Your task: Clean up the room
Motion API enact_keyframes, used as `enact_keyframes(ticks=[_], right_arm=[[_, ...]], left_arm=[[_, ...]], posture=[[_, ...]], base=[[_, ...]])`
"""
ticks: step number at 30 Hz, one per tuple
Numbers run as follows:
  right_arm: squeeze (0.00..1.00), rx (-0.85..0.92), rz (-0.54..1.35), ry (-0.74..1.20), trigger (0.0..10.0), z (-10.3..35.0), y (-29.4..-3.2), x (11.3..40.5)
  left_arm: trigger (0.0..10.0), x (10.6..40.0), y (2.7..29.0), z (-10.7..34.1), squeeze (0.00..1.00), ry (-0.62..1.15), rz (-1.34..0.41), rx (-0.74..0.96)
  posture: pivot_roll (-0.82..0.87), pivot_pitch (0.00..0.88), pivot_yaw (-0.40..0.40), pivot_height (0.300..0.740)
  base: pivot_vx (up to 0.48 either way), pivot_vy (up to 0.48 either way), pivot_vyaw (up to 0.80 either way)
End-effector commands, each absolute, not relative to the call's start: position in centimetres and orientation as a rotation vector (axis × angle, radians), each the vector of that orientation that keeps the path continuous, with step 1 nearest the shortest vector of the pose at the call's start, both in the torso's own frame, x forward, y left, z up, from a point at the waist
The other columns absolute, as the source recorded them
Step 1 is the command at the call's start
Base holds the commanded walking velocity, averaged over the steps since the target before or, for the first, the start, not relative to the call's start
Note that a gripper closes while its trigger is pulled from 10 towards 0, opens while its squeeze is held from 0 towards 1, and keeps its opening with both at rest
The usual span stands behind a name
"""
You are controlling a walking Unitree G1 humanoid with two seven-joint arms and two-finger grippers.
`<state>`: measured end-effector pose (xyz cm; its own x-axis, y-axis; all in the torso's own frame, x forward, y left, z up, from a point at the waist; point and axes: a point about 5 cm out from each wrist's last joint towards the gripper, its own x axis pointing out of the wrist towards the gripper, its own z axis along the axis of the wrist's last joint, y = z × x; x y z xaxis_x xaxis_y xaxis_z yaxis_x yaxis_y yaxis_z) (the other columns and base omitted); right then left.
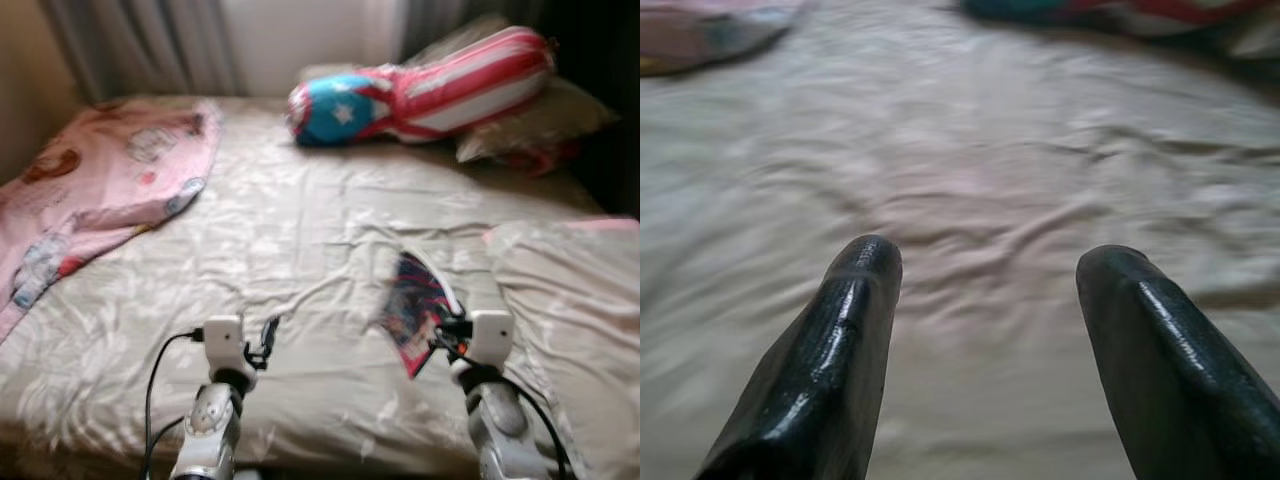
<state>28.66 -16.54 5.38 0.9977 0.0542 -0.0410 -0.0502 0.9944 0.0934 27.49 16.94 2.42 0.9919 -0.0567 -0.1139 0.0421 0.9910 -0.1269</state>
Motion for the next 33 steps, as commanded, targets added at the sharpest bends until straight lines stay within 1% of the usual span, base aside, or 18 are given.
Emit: enact_keyframes(ticks=[1,17,33], right_arm=[[0.0,0.086,0.072,-0.003,10.0,6.36,-16.38,28.92],[0.0,0.083,0.065,-0.001,10.0,6.42,-16.36,29.1],[0.0,0.081,0.061,0.002,10.0,6.4,-16.43,29.2]], left_arm=[[10.0,27.7,16.66,2.57,0.0,0.118,-0.059,-0.126],[10.0,27.62,16.61,2.55,0.0,0.12,-0.066,-0.117],[10.0,27.58,16.64,2.53,0.0,0.121,-0.066,-0.115]], posture=[[-0.09,0.0,-0.009,0.643],[-0.08,0.0,-0.007,0.643],[-0.08,0.0,-0.006,0.643]], base=[[0.255,0.0,0.0],[0.28,0.0,0.0],[0.333,0.0,0.0]])
